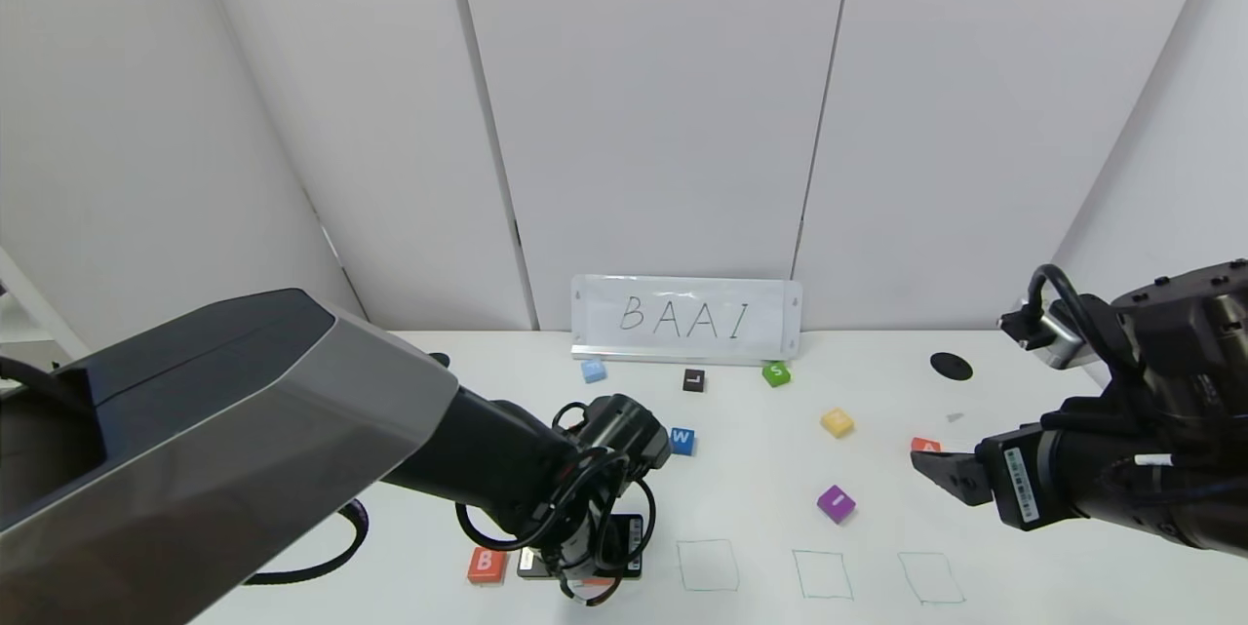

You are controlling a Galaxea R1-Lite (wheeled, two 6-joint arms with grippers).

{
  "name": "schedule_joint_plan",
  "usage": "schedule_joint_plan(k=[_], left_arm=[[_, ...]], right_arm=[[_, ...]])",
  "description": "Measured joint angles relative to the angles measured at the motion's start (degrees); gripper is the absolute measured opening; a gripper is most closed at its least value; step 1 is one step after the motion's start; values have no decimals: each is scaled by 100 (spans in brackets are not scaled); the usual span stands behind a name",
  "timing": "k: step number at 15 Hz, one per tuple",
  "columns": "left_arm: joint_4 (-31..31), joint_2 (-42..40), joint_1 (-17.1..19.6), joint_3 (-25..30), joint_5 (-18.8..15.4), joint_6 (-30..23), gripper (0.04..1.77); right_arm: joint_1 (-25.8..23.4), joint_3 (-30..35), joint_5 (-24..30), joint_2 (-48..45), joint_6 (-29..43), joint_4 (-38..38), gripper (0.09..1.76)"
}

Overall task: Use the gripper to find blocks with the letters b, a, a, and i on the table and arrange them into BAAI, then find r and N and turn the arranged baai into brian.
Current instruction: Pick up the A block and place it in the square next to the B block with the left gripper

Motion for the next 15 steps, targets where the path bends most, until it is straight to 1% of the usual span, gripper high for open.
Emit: schedule_joint_plan(k=[11,15], left_arm=[[-2,-10,26,55,1,1,50],[-2,-11,26,39,9,6,97]], right_arm=[[9,18,2,44,7,-11,171],[11,21,4,44,11,-11,171]])
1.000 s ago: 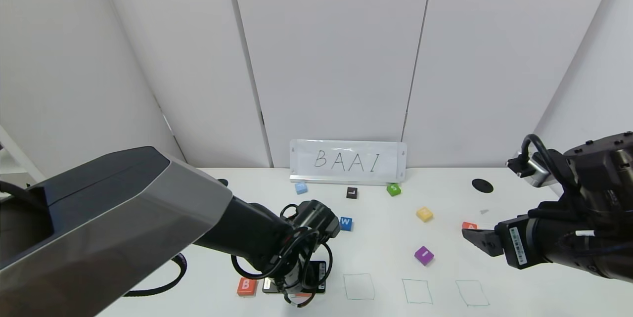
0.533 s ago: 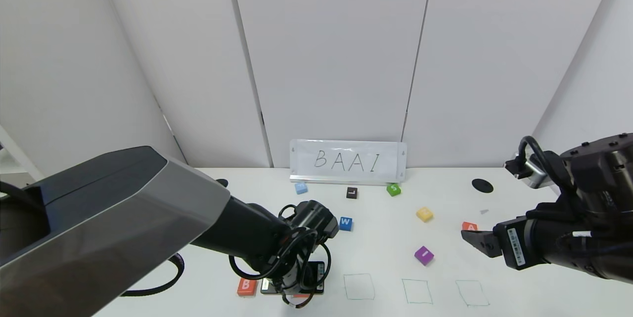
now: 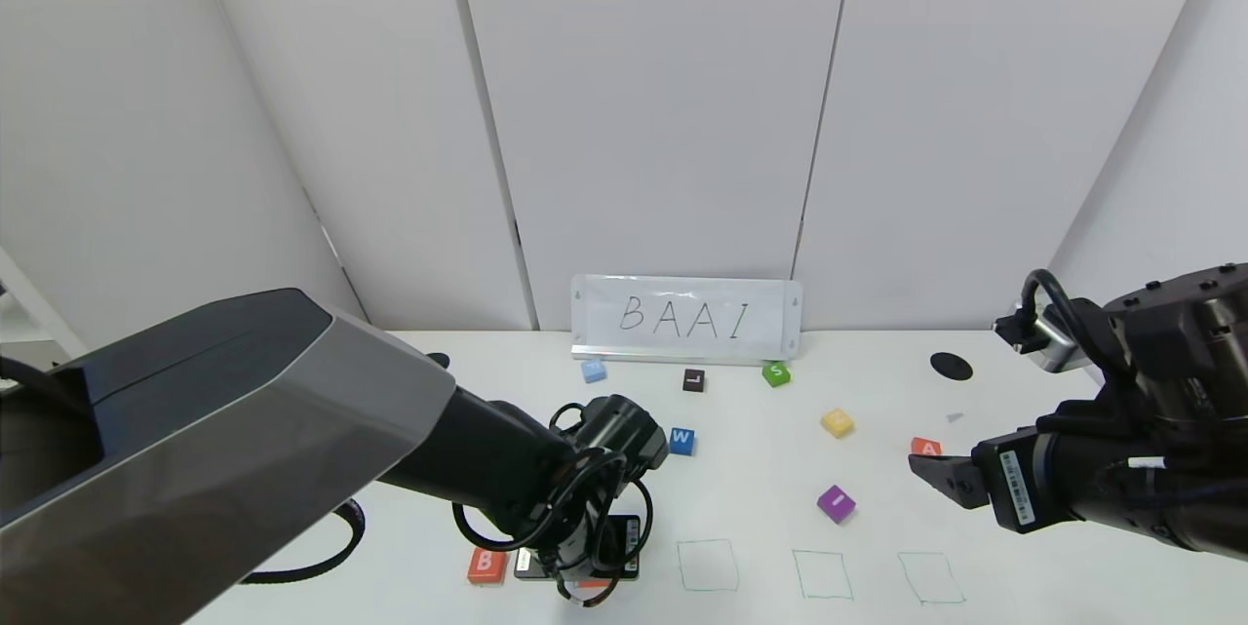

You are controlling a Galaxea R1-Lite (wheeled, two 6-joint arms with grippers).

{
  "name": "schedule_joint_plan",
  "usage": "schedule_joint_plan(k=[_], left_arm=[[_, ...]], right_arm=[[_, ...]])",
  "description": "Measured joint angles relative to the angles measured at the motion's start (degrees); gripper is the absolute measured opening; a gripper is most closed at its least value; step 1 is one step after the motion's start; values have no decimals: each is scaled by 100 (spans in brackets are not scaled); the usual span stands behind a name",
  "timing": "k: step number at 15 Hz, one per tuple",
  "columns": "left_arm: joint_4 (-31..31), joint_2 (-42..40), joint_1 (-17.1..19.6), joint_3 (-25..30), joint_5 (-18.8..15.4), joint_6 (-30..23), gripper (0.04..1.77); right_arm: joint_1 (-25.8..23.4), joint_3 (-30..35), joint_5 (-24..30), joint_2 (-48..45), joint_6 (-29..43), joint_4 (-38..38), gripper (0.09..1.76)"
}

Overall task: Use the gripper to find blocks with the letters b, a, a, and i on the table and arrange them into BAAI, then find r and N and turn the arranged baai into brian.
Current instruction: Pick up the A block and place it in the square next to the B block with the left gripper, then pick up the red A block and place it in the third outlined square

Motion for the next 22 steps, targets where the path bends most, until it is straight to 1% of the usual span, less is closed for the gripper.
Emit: schedule_joint_plan(k=[2,5,7,8,10,11,13,15,16,17,19,21,22], left_arm=[[2,-33,0,-21,0,0,114],[66,-269,0,-45,-16,17,132],[83,-592,11,-72,-90,104,141],[63,-752,24,-116,-93,257,145],[9,-964,44,-185,-79,350,150],[30,-1078,110,-244,-110,460,153],[41,-1297,273,-290,-266,809,157],[96,-1603,468,-312,-644,1235,160],[222,-1766,573,-317,-794,1462,162],[435,-1924,681,-329,-868,1585,163],[734,-2221,905,-428,-906,1771,165],[813,-2516,1073,-445,-957,2092,166],[824,-2651,1136,-433,-987,2160,167]], right_arm=[[5,0,-1,0,-2,0,171],[22,0,0,0,-2,-4,171],[30,0,0,0,-2,-15,171],[30,0,-6,0,-2,-15,171],[24,-7,-6,0,-2,-12,171],[24,-10,-1,5,-4,-11,171],[24,-29,0,24,-2,7,171],[-50,-71,7,59,0,11,171],[-140,-107,11,111,5,18,171],[-267,-165,13,190,5,16,171],[-606,-366,16,457,7,126,171],[-920,-722,33,769,60,612,171],[-1058,-903,29,929,137,801,171]])
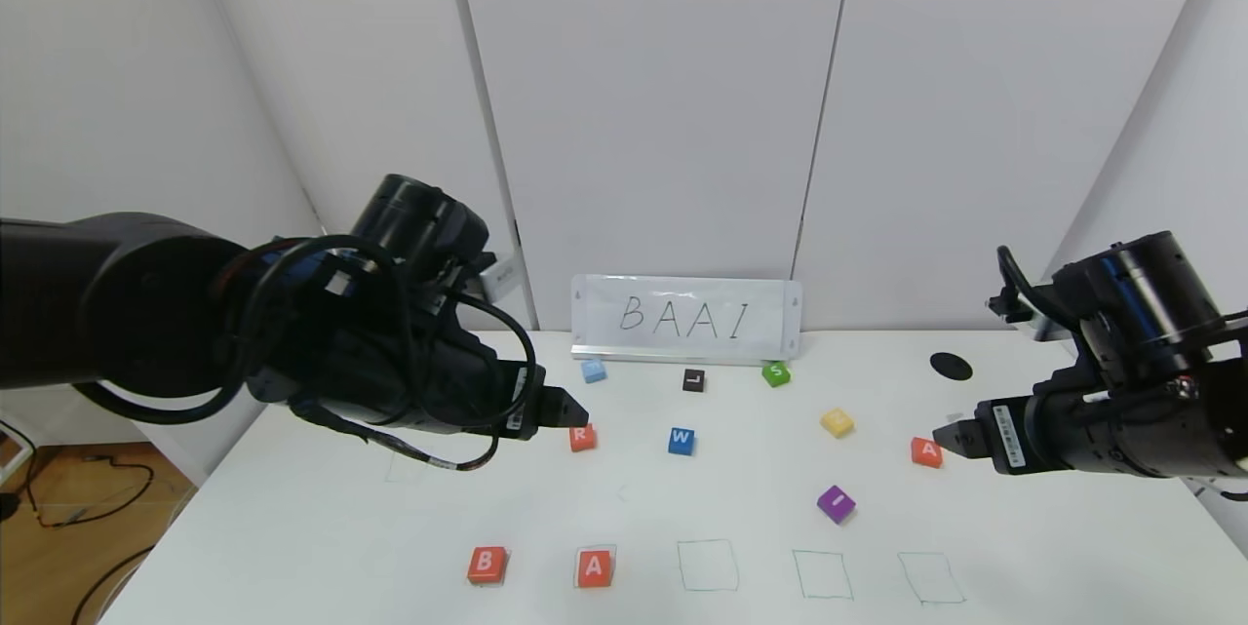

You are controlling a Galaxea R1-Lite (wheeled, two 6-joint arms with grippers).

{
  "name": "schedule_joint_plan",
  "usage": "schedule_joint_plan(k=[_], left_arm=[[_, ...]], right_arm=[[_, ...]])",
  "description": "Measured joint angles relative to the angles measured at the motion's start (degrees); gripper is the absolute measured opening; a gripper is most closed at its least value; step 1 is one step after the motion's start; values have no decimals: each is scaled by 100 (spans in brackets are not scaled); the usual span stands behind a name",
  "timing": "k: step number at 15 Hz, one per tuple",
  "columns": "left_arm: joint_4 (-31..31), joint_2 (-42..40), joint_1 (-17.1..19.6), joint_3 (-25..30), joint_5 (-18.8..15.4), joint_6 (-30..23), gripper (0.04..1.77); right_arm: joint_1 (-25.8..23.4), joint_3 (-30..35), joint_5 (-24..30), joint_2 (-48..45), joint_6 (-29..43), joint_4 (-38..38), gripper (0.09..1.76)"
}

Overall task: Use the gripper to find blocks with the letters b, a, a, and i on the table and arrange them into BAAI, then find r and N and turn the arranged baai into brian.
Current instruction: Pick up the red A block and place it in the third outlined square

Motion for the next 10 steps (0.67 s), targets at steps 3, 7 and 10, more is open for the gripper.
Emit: schedule_joint_plan(k=[3,7,10], left_arm=[[2,-293,173,29,-71,108,169],[33,-683,534,106,-536,547,170],[85,-916,641,176,-667,638,170]], right_arm=[[-325,-315,-11,343,279,165,171],[-634,-546,33,817,545,184,171],[-731,-728,66,1271,701,157,171]])
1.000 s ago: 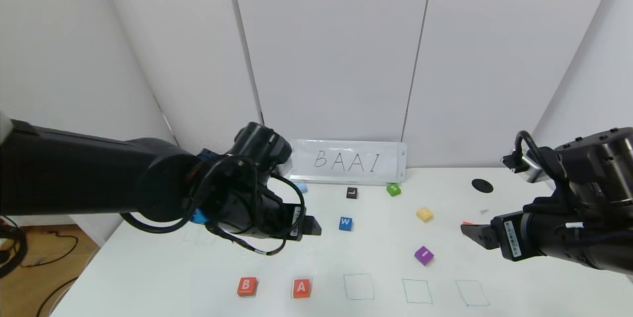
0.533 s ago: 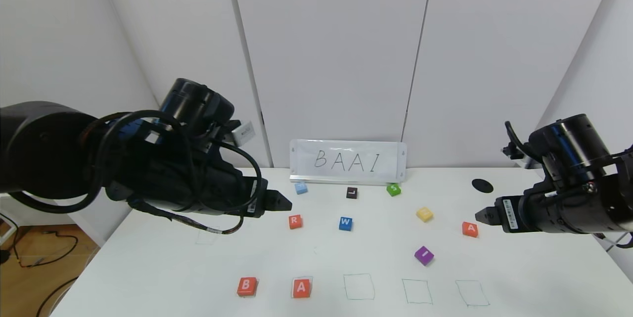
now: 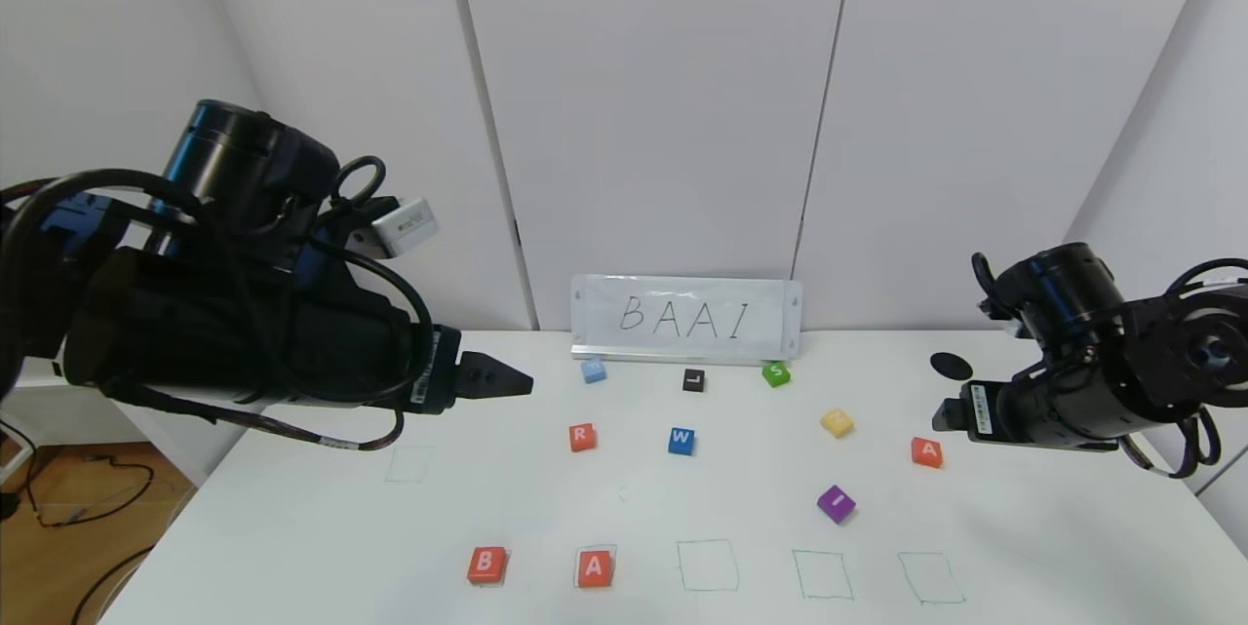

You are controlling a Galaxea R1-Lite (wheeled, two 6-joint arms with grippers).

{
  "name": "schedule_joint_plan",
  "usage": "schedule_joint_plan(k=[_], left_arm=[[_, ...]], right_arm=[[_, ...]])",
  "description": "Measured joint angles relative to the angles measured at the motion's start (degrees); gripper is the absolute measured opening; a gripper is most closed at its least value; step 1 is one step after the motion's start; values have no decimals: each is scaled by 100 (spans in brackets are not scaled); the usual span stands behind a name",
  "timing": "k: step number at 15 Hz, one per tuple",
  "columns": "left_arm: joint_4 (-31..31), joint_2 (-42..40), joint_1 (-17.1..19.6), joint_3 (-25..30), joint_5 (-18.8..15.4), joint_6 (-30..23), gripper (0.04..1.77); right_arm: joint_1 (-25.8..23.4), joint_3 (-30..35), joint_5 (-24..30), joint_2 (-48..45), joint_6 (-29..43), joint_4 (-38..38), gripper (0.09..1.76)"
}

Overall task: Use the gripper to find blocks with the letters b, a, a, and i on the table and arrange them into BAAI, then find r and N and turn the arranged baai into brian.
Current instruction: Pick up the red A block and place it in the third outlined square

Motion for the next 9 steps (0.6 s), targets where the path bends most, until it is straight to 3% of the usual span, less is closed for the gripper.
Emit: schedule_joint_plan(k=[9], left_arm=[[-33,-239,74,52,-137,33,171]], right_arm=[[-256,-485,493,1041,16,-258,171]])
